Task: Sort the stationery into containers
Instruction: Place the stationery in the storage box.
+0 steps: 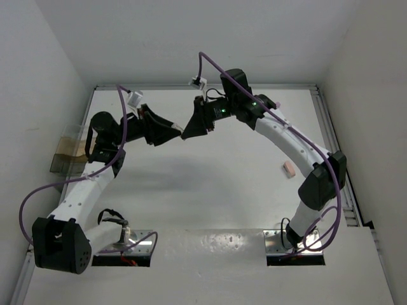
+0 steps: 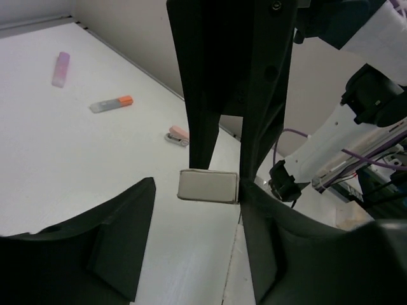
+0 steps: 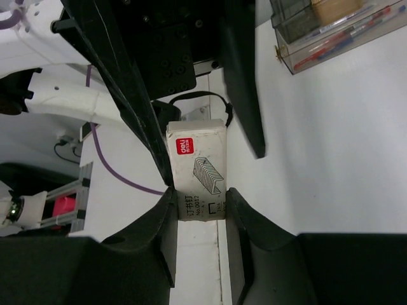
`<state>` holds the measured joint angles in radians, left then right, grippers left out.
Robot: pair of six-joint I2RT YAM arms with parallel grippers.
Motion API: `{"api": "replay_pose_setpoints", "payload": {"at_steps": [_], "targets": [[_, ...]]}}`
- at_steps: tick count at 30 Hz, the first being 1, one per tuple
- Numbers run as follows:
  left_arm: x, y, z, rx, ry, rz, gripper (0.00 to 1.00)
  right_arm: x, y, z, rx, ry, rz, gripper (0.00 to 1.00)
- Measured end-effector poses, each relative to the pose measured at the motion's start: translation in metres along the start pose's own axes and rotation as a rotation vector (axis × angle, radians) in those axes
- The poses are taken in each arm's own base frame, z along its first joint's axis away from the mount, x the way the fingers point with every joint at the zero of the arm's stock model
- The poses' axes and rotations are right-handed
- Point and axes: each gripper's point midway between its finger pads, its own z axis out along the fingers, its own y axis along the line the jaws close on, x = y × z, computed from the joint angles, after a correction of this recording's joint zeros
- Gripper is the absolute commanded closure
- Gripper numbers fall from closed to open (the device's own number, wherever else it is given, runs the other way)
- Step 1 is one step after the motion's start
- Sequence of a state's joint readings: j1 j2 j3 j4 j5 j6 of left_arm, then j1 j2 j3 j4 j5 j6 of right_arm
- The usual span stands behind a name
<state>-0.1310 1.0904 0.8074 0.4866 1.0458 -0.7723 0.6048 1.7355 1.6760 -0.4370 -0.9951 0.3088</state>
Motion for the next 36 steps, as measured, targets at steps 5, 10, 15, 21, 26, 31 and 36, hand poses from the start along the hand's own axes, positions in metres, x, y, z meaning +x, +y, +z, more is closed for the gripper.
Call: {"api": "replay_pose_setpoints", "payload": {"at_steps": [5, 10, 15, 21, 26, 31, 36], "targets": [[-0.002, -0.004, 0.000, 0.017, -0.005, -0.010, 0.62, -0.001, -0.005, 0.002, 0.002, -0.005, 0.008, 0.74], [-0.008, 0.006, -0.009, -0.020, -0.033, -0.042, 0.83, -0.001, -0.004, 0.004, -0.001, -0.006, 0.027, 0.23], [-0.034, 0.051, -0.034, -0.197, -0.022, -0.016, 0.87, -0.001, -0.017, -0.003, 0.056, -0.012, 0.043, 0.15], [-0.101, 0.149, -0.130, -0.695, -0.026, 0.108, 0.89, 0.007, -0.063, -0.046, 0.209, -0.035, 0.089, 0.14], [-0.127, 0.227, -0.233, -1.174, 0.063, 0.159, 0.90, 0.034, -0.093, -0.076, 0.308, -0.011, 0.157, 0.14], [-0.094, 0.263, -0.302, -1.422, 0.202, 0.078, 0.90, 0.048, -0.102, -0.088, 0.346, 0.022, 0.172, 0.15], [-0.054, 0.259, -0.334, -1.542, 0.331, 0.031, 0.90, 0.058, -0.102, -0.097, 0.364, 0.050, 0.183, 0.15]]}}
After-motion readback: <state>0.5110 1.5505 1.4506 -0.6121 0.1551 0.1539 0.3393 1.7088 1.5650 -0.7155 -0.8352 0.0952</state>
